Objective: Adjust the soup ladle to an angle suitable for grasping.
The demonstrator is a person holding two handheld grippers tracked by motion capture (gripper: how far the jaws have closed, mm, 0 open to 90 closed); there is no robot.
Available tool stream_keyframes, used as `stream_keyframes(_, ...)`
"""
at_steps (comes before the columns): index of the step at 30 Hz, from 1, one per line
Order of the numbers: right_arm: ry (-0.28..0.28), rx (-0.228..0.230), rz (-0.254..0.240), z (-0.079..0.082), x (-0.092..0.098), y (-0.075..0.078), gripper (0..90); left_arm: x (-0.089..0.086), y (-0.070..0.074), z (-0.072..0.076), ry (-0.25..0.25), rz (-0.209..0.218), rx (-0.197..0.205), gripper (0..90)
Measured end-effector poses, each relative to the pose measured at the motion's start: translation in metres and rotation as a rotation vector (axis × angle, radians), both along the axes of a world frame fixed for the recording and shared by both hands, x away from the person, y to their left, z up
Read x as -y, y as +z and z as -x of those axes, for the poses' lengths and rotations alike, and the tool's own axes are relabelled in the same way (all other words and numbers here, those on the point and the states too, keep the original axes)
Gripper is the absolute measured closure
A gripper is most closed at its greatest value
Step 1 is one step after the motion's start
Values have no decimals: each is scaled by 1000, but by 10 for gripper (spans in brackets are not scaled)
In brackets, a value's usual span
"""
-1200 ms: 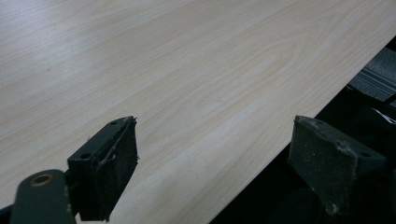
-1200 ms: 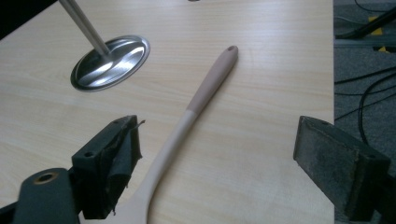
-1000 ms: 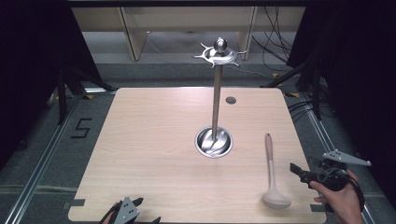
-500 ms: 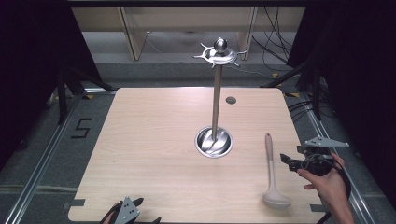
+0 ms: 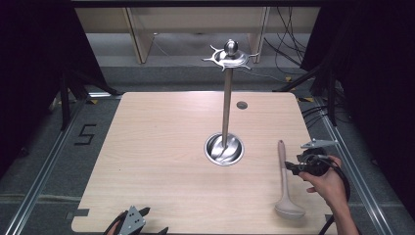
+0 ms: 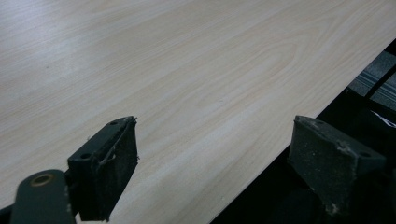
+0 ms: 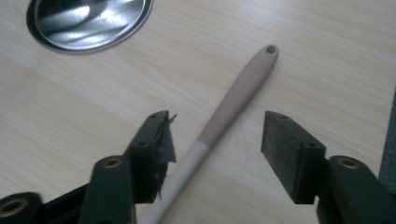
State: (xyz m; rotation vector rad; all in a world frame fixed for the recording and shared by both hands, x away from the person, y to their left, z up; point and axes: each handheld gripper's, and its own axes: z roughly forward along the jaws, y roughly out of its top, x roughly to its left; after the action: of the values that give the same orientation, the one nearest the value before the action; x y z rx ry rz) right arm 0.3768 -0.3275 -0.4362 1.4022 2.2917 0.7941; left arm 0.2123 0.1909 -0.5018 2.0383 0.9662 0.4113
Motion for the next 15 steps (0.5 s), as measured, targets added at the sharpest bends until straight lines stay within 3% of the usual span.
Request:
stream_keyframes(1, 19, -13, 15, -3, 0, -3, 496, 0, 1, 0, -4, 6, 2, 150)
stream_keyframes(2, 4, -52, 4, -3, -3, -4, 500, 0, 0, 0, -2, 16, 8, 150)
stream_keyframes(3, -2, -38, -4, -5, -4, -9, 500, 0, 0, 0, 2, 23, 8, 150)
stream_keyframes(4, 4, -67, 1, -6, -4, -9, 500, -2, 1, 0, -2, 5, 9, 149)
stream_keyframes(5, -8, -84, -8, -7, -6, -9, 501, -1, 0, 0, 17, 20, 3, 150)
stream_keyframes(7, -10, -82, -11, -9, -7, -10, 510, -1, 1, 0, 15, 31, 3, 150)
stream_keyframes(11, 24, -110, 19, -15, -12, -14, 521, 0, 0, 0, 16, 39, 2, 150)
stream_keyframes(12, 12, -135, 33, -18, -16, -15, 521, 0, 0, 0, 16, 40, 2, 150)
stream_keyframes(15, 9, -171, 52, -22, -19, -17, 528, -2, 1, 0, 5, 4, 5, 150)
